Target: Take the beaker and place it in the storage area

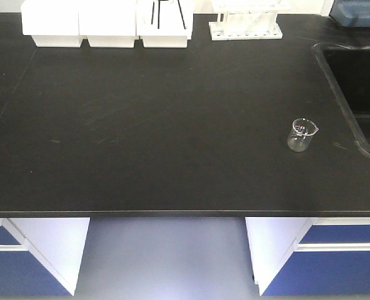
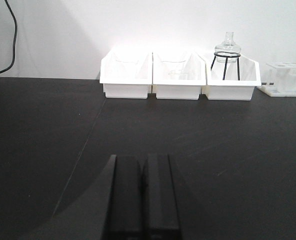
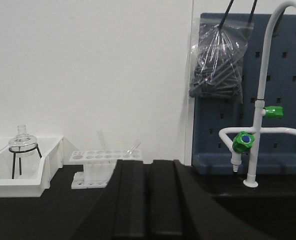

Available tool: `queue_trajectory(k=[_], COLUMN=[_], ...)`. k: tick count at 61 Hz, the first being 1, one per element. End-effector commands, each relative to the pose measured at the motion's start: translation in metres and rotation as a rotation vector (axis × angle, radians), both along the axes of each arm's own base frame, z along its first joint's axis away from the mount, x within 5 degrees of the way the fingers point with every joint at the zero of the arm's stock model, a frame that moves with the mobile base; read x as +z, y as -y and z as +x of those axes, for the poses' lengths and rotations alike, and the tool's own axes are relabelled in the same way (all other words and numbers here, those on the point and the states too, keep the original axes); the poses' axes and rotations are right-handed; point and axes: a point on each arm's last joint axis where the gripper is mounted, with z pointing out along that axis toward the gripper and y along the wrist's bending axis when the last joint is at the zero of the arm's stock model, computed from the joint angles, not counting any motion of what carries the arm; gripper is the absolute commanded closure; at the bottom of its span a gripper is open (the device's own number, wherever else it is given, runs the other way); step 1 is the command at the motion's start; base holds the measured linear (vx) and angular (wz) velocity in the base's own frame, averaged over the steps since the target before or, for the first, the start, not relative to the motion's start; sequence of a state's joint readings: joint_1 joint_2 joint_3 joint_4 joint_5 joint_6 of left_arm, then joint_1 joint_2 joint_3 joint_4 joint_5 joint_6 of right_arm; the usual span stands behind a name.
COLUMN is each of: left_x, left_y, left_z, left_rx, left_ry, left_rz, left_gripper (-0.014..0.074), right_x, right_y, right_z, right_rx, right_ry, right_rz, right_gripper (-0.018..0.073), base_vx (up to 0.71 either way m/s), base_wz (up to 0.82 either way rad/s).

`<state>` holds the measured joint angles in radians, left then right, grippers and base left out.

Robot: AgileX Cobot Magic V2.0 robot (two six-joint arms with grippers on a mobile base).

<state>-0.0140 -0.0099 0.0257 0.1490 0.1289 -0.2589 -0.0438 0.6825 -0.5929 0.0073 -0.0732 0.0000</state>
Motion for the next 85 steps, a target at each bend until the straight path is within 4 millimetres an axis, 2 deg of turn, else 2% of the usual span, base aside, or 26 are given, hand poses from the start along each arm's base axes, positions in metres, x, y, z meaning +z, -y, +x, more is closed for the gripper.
queue_trajectory(k=[1, 9, 19, 29, 37, 52, 62, 70, 74, 80, 85], left_x=[0.001, 0.001, 0.001, 0.001, 0.001, 0.001, 0.001, 0.001, 0.001, 0.001, 0.001], left_y=[0.002, 0.002, 0.002, 0.002, 0.002, 0.002, 0.002, 0.002, 0.002, 0.002, 0.002], left_z=[0.0, 0.0, 0.0, 0.0, 0.0, 0.0, 0.0, 0.0, 0.0, 0.0, 0.0], left_rx=[-0.02, -0.02, -0.02, -0.02, -0.02, -0.02, -0.02, -0.02, -0.02, -0.02, -0.02], left_ry=[0.075, 0.075, 0.075, 0.075, 0.075, 0.075, 0.075, 0.075, 0.075, 0.075, 0.075], left_rz=[-0.012, -0.012, -0.012, -0.012, -0.012, -0.012, -0.012, -0.012, -0.012, -0.012, -0.012], left_gripper=[0.0605, 0.0605, 0.0605, 0.0605, 0.0605, 0.0605, 0.0605, 0.0605, 0.0605, 0.0605, 0.0605], right_x=[0.027, 0.029, 0.027, 0.027, 0.027, 0.029, 0.031, 0.03, 0.025, 0.006, -0.025], right_y=[0.001, 0.002, 0.002, 0.001, 0.001, 0.001, 0.0, 0.001, 0.001, 0.001, -0.001], right_z=[0.018, 0.032, 0.036, 0.036, 0.036, 0.036, 0.035, 0.036, 0.039, 0.048, 0.055], right_rx=[0.001, 0.006, 0.008, 0.008, 0.01, 0.013, 0.014, 0.017, 0.019, 0.028, 0.049], right_ry=[0.086, 0.07, 0.061, 0.054, 0.051, 0.079, 0.099, 0.094, 0.095, 0.093, 0.072], right_rz=[0.037, 0.092, 0.1, 0.025, -0.014, -0.019, -0.016, 0.093, 0.091, 0.063, 0.031], right_gripper=[0.0567, 0.0566, 0.0549, 0.0466, 0.0299, -0.0174, -0.0165, -0.0134, -0.0112, -0.0074, -0.0043], base_vx=[0.0, 0.0, 0.0, 0.0, 0.0, 0.0, 0.0, 0.0, 0.0, 0.0, 0.0], base_wz=[0.0, 0.0, 0.0, 0.0, 0.0, 0.0, 0.0, 0.0, 0.0, 0.0, 0.0])
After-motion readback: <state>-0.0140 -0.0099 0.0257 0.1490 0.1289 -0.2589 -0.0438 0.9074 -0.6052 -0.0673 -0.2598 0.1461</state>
